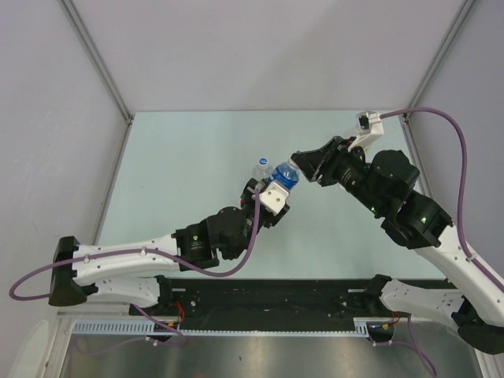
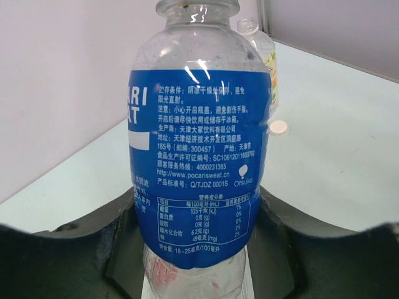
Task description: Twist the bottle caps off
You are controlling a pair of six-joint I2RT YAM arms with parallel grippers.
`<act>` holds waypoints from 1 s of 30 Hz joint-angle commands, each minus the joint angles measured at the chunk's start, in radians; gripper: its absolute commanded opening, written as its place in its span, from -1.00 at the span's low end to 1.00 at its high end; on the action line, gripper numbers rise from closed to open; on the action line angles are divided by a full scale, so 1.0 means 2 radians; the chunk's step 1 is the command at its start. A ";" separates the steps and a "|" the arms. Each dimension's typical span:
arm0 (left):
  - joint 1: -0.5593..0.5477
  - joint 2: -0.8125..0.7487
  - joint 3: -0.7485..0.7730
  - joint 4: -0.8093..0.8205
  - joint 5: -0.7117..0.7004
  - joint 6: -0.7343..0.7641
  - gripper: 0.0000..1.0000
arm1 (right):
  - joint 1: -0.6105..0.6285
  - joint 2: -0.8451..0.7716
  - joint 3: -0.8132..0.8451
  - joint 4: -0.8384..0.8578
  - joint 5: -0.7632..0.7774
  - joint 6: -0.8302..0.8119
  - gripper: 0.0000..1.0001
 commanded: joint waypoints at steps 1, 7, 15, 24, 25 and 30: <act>-0.005 -0.015 0.000 0.022 -0.010 0.009 -1.00 | 0.001 -0.003 -0.005 0.021 -0.007 -0.004 -0.13; -0.006 -0.017 0.003 0.019 -0.003 0.008 -1.00 | 0.001 -0.006 -0.008 0.021 -0.023 -0.016 -0.88; -0.003 -0.077 0.012 -0.035 0.167 -0.030 -1.00 | -0.004 -0.035 -0.017 0.034 -0.109 -0.083 -1.00; 0.111 -0.137 0.033 -0.090 0.603 -0.153 -0.99 | -0.026 -0.075 -0.017 0.077 -0.416 -0.158 -1.00; 0.121 -0.138 0.033 -0.082 0.637 -0.172 -1.00 | -0.027 -0.075 -0.017 0.090 -0.438 -0.155 -1.00; 0.172 -0.119 0.042 -0.046 0.809 -0.229 -1.00 | -0.030 -0.067 -0.017 0.116 -0.537 -0.136 -1.00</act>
